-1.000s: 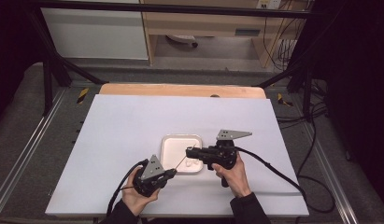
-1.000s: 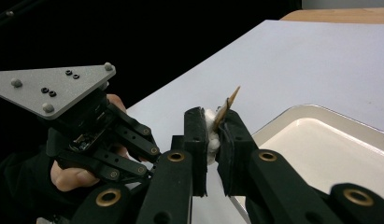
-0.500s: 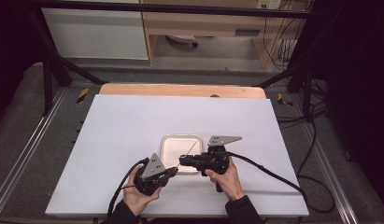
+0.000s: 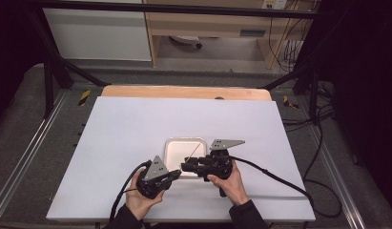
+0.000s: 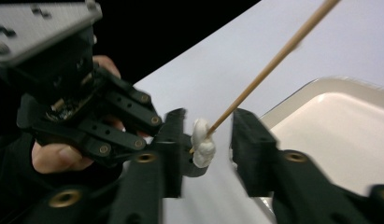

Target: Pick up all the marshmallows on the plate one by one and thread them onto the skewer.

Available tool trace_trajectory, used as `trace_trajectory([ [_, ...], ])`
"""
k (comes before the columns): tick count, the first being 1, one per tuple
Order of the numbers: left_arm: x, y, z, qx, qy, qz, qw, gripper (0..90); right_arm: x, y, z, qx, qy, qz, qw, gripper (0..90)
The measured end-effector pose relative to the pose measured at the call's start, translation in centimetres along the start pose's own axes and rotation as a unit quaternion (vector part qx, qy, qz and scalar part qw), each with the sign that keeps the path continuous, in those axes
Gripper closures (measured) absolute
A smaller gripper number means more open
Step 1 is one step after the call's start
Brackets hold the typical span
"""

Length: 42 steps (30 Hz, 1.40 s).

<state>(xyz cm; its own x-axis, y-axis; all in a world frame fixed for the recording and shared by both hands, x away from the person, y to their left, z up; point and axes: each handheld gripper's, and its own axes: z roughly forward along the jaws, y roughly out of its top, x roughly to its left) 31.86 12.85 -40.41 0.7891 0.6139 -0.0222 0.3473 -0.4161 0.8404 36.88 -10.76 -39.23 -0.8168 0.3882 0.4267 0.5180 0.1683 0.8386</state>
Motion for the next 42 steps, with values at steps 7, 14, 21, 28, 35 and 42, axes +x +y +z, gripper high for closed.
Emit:
trace_trajectory([
  [7, 1.1, -0.4, -0.4, 0.004, 0.000, -0.019, 0.9998, 89.2, -0.1, 1.0, -2.0, -0.010, -0.073, -0.051, 0.9960, 29.7],
  [14, 1.8, -0.9, -1.0, 0.003, 0.001, -0.029, 0.9996, 89.2, -1.0, 0.6, -3.1, 0.019, -0.118, -0.089, 0.9888, 8.9],
  [21, 2.2, -1.2, -1.4, 0.003, 0.003, -0.032, 0.9995, 89.2, -1.7, -0.4, -2.6, 0.060, -0.157, -0.109, 0.9796, 6.1],
  [28, 2.6, -1.4, -1.6, 0.004, 0.005, -0.037, 0.9993, 89.1, -2.8, -0.6, -0.9, 0.077, -0.167, -0.109, 0.9768, 16.8],
  [35, 2.7, -1.5, -1.6, 0.003, 0.005, -0.039, 0.9992, 89.2, -3.4, -0.8, 1.8, 0.113, -0.161, -0.115, 0.9737, 32.2],
  [42, 2.8, -1.5, -1.6, 0.005, 0.005, -0.039, 0.9992, 89.1, -4.1, -1.5, 4.0, 0.144, -0.151, -0.109, 0.9720, 48.0],
])
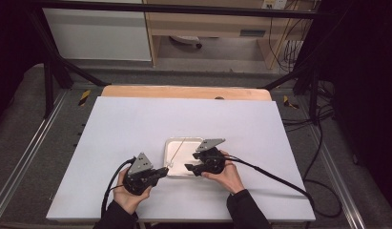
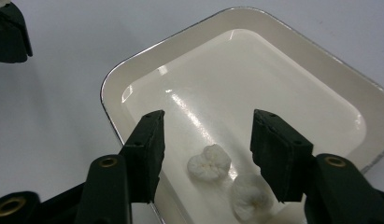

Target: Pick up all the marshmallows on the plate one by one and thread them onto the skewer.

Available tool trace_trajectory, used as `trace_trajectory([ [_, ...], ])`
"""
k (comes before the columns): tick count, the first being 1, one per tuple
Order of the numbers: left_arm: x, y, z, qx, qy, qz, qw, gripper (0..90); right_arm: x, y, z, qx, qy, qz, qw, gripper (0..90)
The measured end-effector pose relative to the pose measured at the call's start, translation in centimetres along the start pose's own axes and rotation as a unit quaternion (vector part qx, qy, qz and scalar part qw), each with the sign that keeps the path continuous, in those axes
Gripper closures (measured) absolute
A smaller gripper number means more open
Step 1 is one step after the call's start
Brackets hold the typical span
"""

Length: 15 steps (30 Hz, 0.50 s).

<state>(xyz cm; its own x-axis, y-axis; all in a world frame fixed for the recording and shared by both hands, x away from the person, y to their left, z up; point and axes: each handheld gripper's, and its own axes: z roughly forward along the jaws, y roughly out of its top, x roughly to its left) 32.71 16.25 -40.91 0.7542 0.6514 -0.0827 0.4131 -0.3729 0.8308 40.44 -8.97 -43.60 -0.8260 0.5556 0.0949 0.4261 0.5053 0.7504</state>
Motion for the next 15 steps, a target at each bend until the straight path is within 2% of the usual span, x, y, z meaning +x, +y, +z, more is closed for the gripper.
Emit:
trace_trajectory([
  [2, -0.03, 0.00, 0.02, 0.000, -0.001, 0.000, 1.0000, 89.2, -0.08, -0.12, 0.27, 0.009, 0.001, 0.004, 0.9999, 52.8],
  [10, -0.09, -0.01, 0.13, 0.003, -0.001, 0.002, 1.0000, 89.1, -0.06, -0.59, 0.70, 0.041, -0.003, -0.012, 0.9991, 63.5],
  [15, -0.02, -0.03, 0.12, 0.003, -0.001, 0.001, 1.0000, 89.1, -0.08, -0.68, 0.75, 0.042, -0.008, -0.022, 0.9989, 67.4],
])
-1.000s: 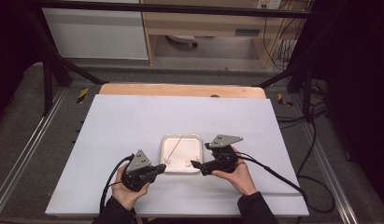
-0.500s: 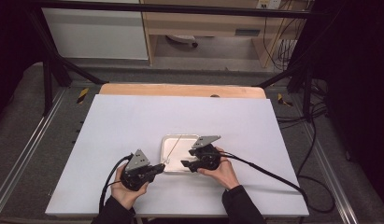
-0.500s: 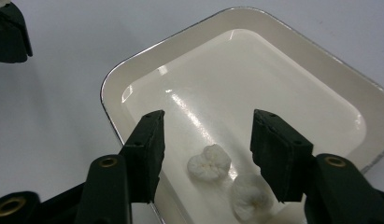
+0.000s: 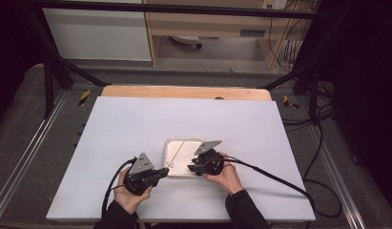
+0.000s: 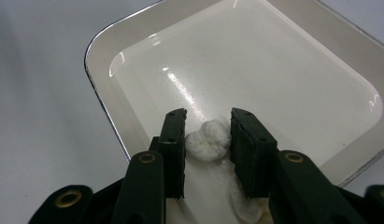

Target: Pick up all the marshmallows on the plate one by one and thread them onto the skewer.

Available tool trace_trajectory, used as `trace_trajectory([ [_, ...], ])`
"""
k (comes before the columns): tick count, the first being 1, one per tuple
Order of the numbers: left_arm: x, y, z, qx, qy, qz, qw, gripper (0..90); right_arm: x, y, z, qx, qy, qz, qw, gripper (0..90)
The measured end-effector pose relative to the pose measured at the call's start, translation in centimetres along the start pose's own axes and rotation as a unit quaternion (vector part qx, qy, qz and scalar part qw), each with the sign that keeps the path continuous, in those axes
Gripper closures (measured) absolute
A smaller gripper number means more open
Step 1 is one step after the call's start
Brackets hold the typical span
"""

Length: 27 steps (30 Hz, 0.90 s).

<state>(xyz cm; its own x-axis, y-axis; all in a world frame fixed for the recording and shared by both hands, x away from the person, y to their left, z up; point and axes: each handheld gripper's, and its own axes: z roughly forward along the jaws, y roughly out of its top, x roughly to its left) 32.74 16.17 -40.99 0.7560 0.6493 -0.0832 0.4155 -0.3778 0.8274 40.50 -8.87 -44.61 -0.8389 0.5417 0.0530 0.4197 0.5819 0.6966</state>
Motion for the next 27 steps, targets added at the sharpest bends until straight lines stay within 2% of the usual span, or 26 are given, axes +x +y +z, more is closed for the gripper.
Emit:
trace_trajectory([
  [7, -0.1, 0.0, 0.0, 0.000, 0.000, 0.002, 1.0000, 89.2, 0.1, 0.1, -0.3, -0.007, 0.000, 0.004, 1.0000, 72.1],
  [8, -0.1, 0.0, 0.0, -0.001, 0.000, 0.002, 1.0000, 89.2, 0.2, 0.2, -0.6, -0.013, 0.001, 0.011, 0.9999, 72.3],
  [15, -0.2, 0.1, -0.1, -0.003, -0.002, 0.004, 1.0000, 89.1, 0.2, 1.2, -3.7, -0.065, 0.007, 0.012, 0.9978, 73.0],
  [22, -0.6, 0.1, 0.0, -0.002, -0.007, 0.010, 0.9999, 89.2, -0.2, 1.5, -7.7, -0.125, 0.014, 0.035, 0.9914, 73.4],
  [26, -0.9, 0.2, 0.1, 0.000, -0.011, 0.015, 0.9998, 89.2, -0.7, 1.4, -9.6, -0.164, 0.022, 0.055, 0.9847, 73.6],
  [27, -1.0, 0.2, 0.2, 0.000, -0.012, 0.017, 0.9998, 89.2, -0.8, 1.4, -10.2, -0.176, 0.025, 0.060, 0.9821, 73.6],
])
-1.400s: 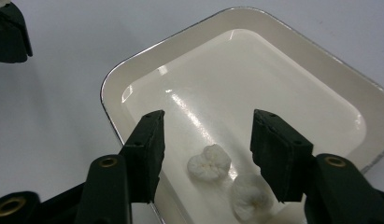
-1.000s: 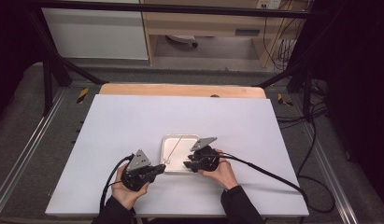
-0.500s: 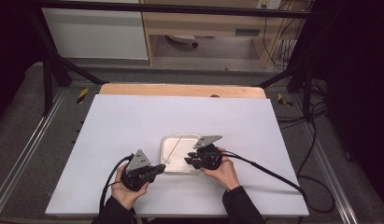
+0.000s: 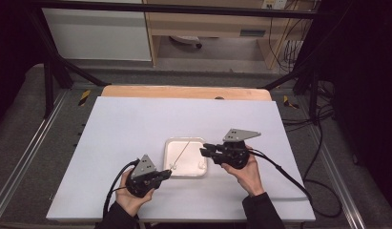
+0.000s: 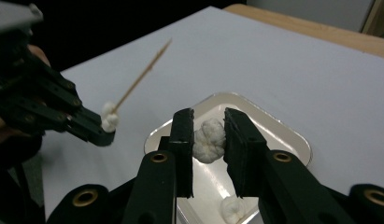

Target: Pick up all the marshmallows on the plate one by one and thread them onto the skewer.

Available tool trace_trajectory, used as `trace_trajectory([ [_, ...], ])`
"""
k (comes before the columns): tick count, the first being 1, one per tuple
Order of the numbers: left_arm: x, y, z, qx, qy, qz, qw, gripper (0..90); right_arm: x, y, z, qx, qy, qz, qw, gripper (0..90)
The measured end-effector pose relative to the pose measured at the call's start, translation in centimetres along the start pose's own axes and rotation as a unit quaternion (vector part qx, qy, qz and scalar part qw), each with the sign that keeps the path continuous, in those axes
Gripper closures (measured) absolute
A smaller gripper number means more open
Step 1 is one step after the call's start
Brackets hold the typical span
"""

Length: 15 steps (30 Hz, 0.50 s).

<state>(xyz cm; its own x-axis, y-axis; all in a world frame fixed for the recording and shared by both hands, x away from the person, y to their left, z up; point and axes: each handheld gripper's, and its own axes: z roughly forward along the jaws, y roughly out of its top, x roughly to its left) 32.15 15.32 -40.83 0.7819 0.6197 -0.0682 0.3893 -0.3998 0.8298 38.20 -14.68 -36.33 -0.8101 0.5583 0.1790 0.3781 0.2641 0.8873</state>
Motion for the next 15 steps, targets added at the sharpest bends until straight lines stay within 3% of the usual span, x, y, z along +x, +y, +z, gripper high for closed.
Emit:
trace_trajectory([
  [5, -0.4, 0.0, 0.3, 0.005, -0.004, 0.006, 1.0000, 89.2, -0.1, 1.0, -1.4, -0.040, 0.016, 0.021, 0.9988, 73.9],
  [15, -0.8, 0.1, 0.4, 0.006, -0.009, 0.015, 0.9998, 89.2, -0.4, 1.5, -1.2, -0.065, 0.039, 0.043, 0.9962, 74.4],
])
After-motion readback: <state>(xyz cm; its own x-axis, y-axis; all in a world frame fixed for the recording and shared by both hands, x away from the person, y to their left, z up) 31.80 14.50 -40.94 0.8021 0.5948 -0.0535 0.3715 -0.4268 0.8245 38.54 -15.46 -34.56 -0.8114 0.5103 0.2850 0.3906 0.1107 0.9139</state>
